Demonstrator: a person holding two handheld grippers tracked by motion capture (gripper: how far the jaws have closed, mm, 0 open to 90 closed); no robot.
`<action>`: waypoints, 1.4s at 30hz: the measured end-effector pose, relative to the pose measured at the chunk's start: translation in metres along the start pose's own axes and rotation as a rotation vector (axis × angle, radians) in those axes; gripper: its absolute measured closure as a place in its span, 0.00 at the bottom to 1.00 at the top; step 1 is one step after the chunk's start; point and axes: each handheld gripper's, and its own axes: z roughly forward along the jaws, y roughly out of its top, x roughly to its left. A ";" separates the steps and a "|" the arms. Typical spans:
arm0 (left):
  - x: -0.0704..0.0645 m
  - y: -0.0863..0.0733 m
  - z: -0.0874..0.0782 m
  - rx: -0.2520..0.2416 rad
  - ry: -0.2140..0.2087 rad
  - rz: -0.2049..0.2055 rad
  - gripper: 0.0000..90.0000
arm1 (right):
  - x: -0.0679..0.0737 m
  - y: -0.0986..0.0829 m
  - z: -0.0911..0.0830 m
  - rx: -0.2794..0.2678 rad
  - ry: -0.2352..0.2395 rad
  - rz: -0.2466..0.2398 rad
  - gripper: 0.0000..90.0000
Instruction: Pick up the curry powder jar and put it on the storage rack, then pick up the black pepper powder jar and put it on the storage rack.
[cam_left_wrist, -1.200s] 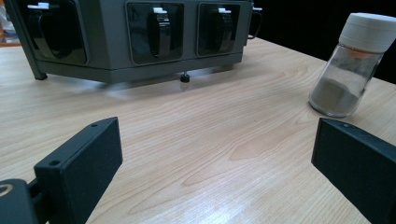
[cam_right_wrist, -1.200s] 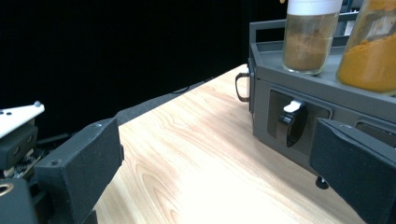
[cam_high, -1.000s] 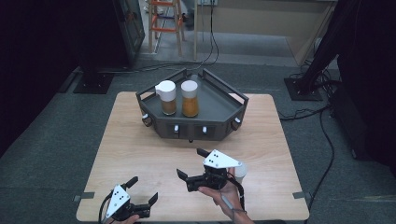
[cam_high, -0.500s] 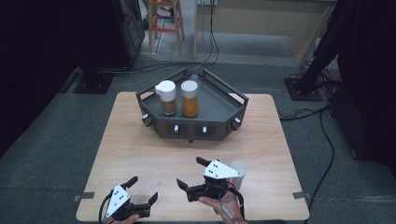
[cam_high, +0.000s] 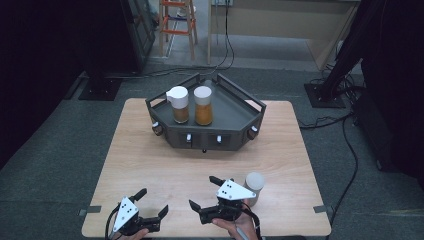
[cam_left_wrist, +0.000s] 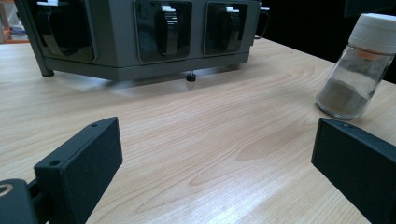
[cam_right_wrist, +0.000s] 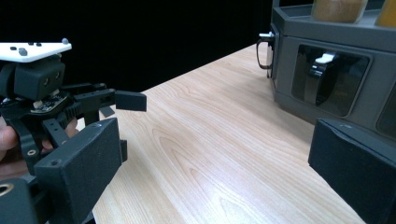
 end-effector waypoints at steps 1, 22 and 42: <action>0.000 0.000 0.000 0.000 0.001 -0.001 0.02 | 0.000 0.000 0.000 0.000 0.000 0.000 0.03; 0.001 0.000 -0.002 -0.011 0.004 -0.001 0.02 | 0.001 -0.013 0.002 0.026 0.020 0.008 0.03; 0.001 0.001 -0.003 -0.014 0.005 0.003 0.02 | 0.005 -0.024 -0.008 0.046 0.029 0.012 0.03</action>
